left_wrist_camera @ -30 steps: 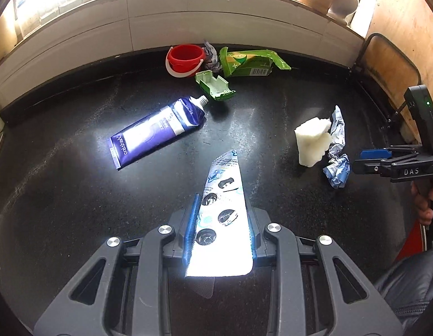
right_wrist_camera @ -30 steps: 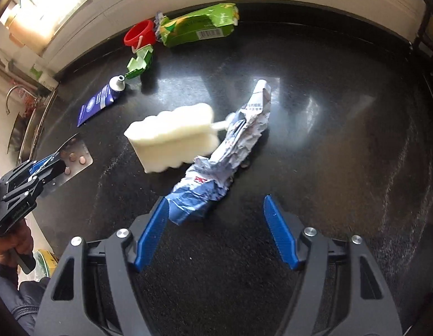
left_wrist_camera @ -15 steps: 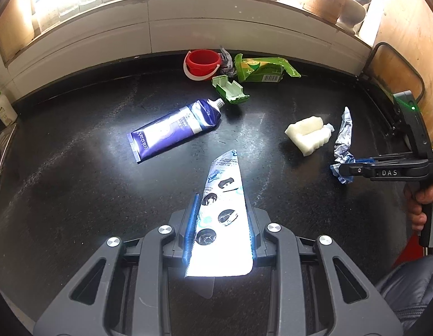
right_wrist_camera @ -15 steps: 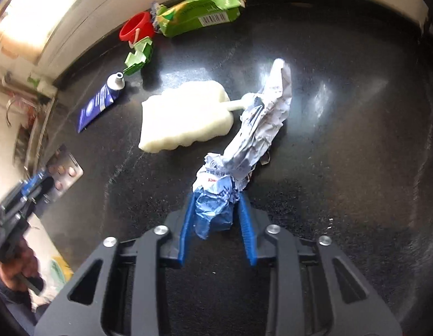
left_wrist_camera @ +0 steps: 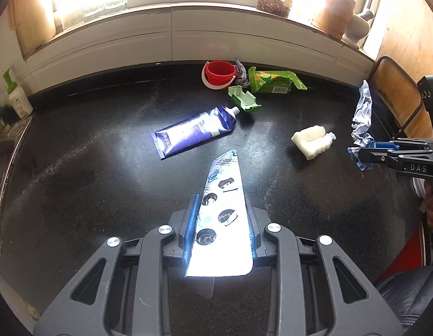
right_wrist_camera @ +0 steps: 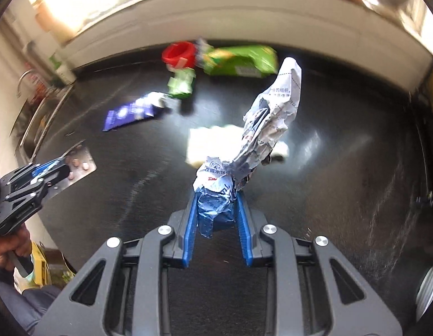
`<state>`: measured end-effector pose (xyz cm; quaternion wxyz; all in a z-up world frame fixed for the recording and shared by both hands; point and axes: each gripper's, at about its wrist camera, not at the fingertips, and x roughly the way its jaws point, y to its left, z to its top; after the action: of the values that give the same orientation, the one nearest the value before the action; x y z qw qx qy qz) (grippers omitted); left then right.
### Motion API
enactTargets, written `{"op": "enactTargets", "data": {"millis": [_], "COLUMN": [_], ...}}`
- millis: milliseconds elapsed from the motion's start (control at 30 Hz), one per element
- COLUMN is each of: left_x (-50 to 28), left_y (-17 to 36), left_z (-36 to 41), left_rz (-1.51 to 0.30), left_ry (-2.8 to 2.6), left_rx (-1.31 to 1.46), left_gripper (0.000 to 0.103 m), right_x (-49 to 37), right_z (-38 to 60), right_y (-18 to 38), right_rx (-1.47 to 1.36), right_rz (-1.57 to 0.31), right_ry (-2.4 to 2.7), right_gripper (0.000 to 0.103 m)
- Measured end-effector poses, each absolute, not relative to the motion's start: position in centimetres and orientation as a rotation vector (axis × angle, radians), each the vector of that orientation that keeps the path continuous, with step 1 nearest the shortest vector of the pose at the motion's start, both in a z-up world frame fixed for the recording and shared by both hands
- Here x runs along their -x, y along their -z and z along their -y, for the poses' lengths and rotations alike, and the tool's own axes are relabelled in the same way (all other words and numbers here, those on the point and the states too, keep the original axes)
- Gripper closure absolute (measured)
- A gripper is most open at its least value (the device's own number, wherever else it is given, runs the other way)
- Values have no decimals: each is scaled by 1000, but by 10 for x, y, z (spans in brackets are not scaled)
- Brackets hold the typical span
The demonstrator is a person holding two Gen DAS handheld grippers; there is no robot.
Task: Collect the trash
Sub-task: 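Carry the blister pack and foil wrapper to the black bin and release them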
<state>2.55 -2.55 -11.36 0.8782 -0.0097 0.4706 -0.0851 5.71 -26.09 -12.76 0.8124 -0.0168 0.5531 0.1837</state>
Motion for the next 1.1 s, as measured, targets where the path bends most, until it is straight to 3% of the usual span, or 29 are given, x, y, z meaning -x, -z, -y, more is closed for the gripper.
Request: {"op": "enactTargets", "data": {"millis": [500,900,1100], "left_x": [101,295,348], "left_y": [104,153,196], "left_z": [-129,-254,-292], "left_rz": [-931,-934,-937], "left_ry": [-215,-689,-795], "left_rx": [211,491,615], "left_gripper": [75,75,75], "right_x": [-22,129,203], "right_z": [23,-194,-271], "right_y": [96,117,153], "right_rx": [325,630,756], "right_rz": [-1118,-1108,-1156], "right_ry": [-931,-1508,-1674], "right_gripper": [76,76,76]}}
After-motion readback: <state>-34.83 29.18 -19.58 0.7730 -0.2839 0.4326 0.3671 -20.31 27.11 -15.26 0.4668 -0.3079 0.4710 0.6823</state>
